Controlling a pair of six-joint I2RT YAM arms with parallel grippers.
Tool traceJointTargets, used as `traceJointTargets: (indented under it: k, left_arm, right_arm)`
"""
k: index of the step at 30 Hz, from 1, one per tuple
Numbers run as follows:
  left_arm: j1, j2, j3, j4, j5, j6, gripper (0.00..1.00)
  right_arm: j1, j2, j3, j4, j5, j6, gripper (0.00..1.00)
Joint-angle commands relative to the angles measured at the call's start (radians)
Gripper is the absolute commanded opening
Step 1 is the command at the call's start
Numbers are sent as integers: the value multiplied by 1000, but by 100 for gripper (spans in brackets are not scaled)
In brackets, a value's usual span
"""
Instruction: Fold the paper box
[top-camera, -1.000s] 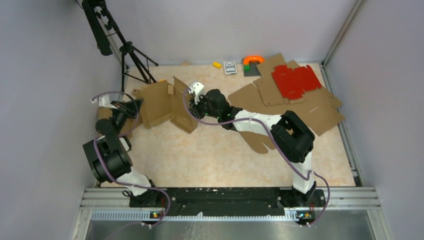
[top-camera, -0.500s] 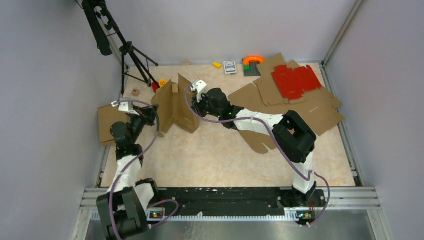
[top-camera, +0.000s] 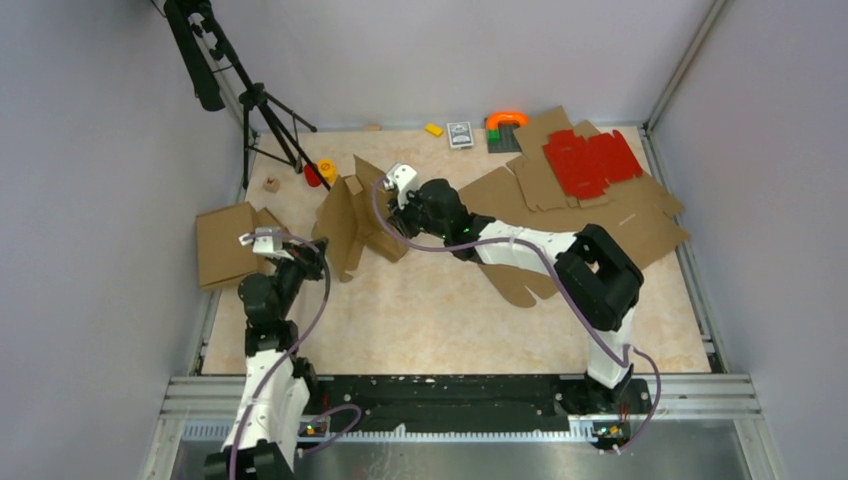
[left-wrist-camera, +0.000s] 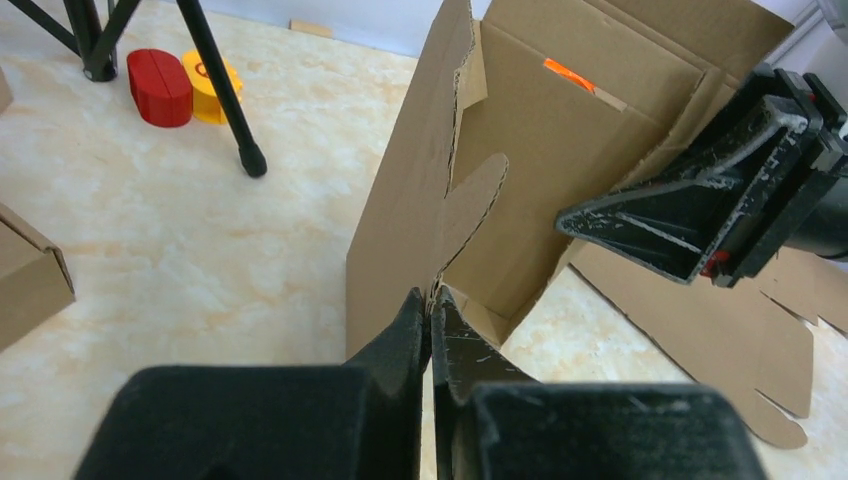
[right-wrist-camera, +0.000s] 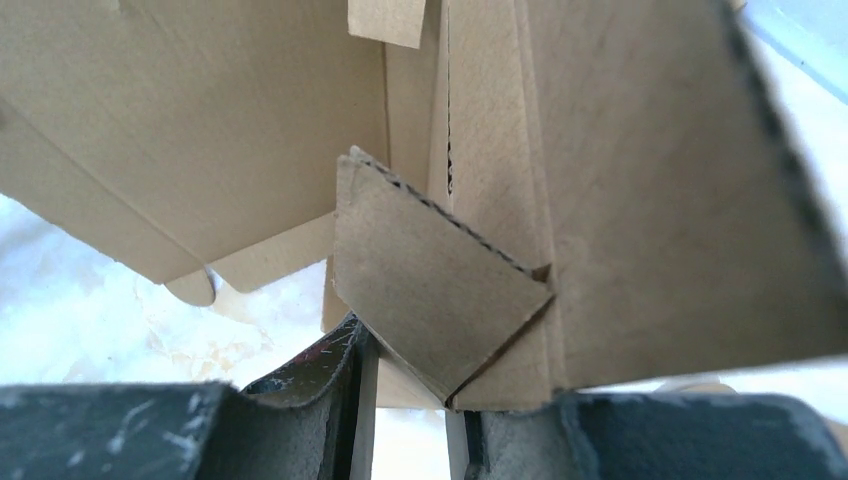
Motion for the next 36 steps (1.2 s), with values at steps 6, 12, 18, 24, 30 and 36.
traceJointTargets:
  k: [6,12,18,24,30,36]
  left_arm:
    - [-45,-157,-20,-229,24,-67,0]
    - [-108,-251,-30,-340,21,-135,0]
    - [-184,-232,-34,-330,-36,-183,0]
    - [-241,-77,32,-304,-86,-217,0]
    - [-243,29,67,-259,-124,-272,0]
    - [-244,81,136,-322,-127,-204,9]
  right_arm:
    - [2,-53,-65,-6,-13,16,17]
    - [4,-75,-123,91,-3,56,16]
    - [37,-76,-138,118,-10,56,16]
    - [68,-93,-161,140,29,4,16]
    - [72,-126,-200,166,164,40,16]
    - [72,-157,-230,158,186,97,16]
